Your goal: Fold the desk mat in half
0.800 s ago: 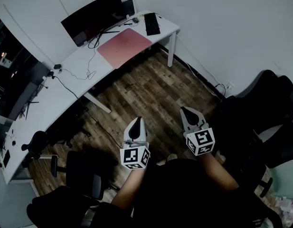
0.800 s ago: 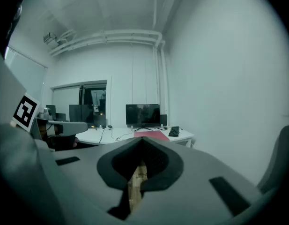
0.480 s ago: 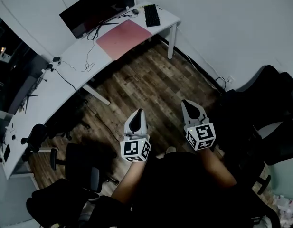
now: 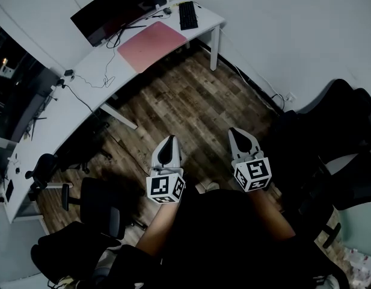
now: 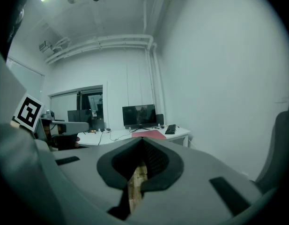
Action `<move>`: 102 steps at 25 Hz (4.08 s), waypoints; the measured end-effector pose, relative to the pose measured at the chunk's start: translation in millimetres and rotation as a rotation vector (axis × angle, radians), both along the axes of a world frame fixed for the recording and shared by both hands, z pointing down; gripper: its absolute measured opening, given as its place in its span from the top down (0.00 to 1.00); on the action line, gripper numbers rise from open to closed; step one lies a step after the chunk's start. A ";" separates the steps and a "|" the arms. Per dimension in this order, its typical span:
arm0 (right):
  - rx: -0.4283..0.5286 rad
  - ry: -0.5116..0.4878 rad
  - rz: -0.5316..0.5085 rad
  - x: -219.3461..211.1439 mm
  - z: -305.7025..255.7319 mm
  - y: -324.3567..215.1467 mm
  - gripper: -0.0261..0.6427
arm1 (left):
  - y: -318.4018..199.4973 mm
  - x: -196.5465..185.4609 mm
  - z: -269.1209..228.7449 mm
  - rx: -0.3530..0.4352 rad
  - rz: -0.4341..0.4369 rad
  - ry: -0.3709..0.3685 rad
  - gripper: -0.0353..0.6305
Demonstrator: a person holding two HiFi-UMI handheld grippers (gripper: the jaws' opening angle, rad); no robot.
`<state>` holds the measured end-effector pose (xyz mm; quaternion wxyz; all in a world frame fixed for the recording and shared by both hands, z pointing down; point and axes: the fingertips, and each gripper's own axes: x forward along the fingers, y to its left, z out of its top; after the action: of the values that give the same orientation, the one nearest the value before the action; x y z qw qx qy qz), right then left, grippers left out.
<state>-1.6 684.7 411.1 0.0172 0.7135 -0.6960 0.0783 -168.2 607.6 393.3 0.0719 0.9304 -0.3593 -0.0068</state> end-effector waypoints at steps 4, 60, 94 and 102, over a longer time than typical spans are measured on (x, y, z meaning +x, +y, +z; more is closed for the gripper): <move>-0.003 -0.025 -0.015 5.5 8.4 3.2 0.97 | -1.3 5.4 5.0 -0.008 -0.003 -0.010 0.91; -0.219 0.023 -0.149 100.5 36.2 -513.1 0.97 | -513.6 64.7 53.7 -0.158 -0.080 0.035 0.91; -0.334 -0.049 -0.552 238.7 110.5 -743.0 0.97 | -658.7 170.2 128.4 -0.294 -0.430 -0.167 0.91; -0.432 -0.070 -0.620 240.5 153.2 -762.0 0.97 | -662.7 146.2 162.7 -0.364 -0.511 -0.198 0.91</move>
<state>238.9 -77.3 564.3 0.1662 0.4460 -0.8465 0.2386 -22.0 -55.1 556.0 0.1977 0.7782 -0.5817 0.1301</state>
